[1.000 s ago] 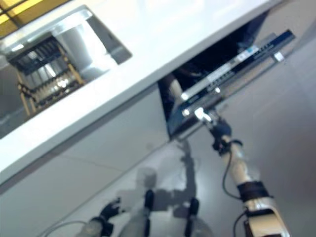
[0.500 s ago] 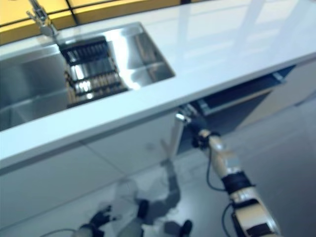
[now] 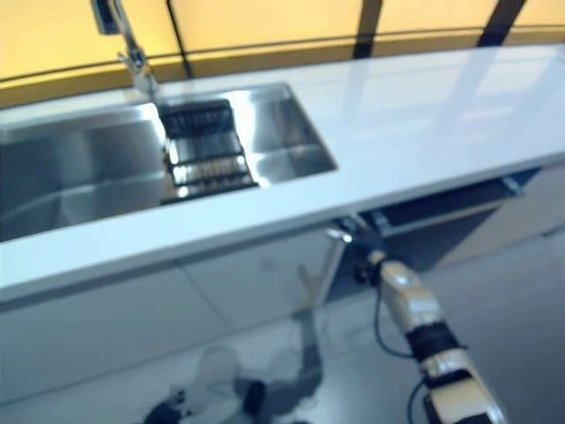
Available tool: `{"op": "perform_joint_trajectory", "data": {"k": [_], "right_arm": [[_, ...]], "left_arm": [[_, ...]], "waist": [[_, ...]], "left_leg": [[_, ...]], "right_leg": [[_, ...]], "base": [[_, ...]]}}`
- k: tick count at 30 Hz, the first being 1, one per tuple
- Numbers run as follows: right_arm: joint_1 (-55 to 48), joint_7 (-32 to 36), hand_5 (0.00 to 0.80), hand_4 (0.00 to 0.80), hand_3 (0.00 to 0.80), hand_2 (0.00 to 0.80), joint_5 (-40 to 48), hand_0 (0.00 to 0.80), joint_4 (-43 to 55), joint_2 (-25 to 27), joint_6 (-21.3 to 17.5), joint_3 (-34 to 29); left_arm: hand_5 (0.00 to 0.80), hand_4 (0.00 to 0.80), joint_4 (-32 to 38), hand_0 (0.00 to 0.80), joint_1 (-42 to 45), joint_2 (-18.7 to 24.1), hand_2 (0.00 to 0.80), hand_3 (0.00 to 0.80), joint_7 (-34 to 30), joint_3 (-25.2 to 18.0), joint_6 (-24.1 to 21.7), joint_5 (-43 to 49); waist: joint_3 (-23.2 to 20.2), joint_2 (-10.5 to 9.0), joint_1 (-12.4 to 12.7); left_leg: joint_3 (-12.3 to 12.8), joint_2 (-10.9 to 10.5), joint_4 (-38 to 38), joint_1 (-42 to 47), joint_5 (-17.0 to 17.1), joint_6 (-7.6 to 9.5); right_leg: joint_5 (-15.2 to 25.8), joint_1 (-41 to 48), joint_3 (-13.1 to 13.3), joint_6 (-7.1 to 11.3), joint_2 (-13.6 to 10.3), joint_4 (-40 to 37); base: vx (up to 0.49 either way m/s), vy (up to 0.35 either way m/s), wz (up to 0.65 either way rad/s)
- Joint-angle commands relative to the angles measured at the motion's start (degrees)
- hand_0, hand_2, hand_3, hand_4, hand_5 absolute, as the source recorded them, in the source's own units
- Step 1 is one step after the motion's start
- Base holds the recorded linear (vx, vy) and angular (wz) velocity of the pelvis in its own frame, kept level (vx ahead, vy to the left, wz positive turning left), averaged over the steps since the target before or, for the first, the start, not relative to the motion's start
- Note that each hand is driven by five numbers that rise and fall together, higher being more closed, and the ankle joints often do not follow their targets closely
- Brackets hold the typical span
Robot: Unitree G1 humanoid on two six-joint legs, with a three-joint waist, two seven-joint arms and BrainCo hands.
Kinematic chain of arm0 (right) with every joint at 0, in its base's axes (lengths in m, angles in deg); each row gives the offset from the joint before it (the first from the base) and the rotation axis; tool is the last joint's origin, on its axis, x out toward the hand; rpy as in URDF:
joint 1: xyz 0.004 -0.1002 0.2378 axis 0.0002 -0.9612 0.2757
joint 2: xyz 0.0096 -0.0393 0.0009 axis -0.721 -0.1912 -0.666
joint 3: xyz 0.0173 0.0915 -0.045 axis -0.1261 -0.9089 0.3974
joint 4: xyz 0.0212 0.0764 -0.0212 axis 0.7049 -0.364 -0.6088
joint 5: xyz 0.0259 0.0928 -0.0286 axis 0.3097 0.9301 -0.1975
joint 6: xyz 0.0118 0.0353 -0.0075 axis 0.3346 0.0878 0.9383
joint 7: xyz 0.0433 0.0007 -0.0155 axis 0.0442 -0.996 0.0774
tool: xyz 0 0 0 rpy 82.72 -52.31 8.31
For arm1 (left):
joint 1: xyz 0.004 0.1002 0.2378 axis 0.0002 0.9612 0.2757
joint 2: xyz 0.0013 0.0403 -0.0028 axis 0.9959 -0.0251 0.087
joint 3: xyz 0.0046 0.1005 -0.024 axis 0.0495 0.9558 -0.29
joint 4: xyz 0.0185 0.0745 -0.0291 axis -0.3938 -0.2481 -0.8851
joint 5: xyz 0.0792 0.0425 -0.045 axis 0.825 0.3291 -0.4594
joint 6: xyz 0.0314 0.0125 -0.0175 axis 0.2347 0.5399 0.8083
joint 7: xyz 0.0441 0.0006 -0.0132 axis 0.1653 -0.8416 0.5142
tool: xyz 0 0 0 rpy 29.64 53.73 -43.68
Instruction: Take plates into dishwasher
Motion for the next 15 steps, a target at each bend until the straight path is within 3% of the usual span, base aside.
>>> {"op": "perform_joint_trajectory", "data": {"k": [1,11,15], "right_arm": [[2.8,0.7,0.000,0.000,0.000,0.000,-2.0,0.000,3.9,0.8,-5.1,-1.1],[-3.7,1.0,0.000,0.000,0.000,0.000,-7.6,0.000,5.3,1.3,-5.6,-2.3],[-6.2,1.4,0.000,0.000,0.000,0.000,-9.5,0.000,5.4,1.1,-5.5,-3.0]], "left_arm": [[0.000,0.000,-0.8,0.000,0.0,1.7,0.000,0.000,-0.6,0.8,-2.5,1.7],[0.000,0.000,-1.9,0.000,1.1,1.3,0.000,0.000,-0.2,-2.7,-2.0,2.4],[0.000,0.000,-3.0,0.000,2.7,0.7,0.000,0.000,-1.0,-4.3,-1.8,2.9]], "waist": [[-4.5,-3.22,3.0],[-7.0,-2.82,3.2],[-7.8,-2.93,3.4]], "left_leg": [[1.6,-1.3,-1.4,0.7,-0.2,3.37],[-0.6,-2.0,0.4,1.7,-1.0,3.89],[-1.3,-3.2,0.7,2.7,-1.8,4.76]], "right_leg": [[0.2,0.8,1.7,1.06,-3.9,3.4],[-1.5,3.1,1.7,1.22,-5.2,5.4],[0.9,4.0,2.3,2.22,-7.1,6.5]], "base": [[0.022,0.000,0.08],[0.012,0.020,0.10],[0.063,0.100,0.17]]}}
